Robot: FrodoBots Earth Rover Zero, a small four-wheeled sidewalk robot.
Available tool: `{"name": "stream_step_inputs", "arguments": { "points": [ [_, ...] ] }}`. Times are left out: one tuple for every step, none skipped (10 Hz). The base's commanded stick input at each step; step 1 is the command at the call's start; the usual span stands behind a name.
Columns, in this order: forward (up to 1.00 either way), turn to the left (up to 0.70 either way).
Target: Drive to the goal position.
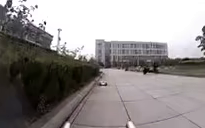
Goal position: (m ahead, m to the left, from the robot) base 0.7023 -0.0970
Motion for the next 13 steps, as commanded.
{"name": "stream_step_inputs", "arguments": {
  "points": [
    [0.45, 0.0],
    [0.45, 0.0],
    [0.45, 0.0],
    [0.45, 0.0],
    [0.45, 0.0],
    [0.45, 0.0],
    [0.45, 0.0],
    [0.45, 0.0],
    [0.45, -0.13],
    [0.45, -0.27],
    [0.45, -0.27],
    [0.45, -0.27],
    [0.45, -0.17]
  ]
}}
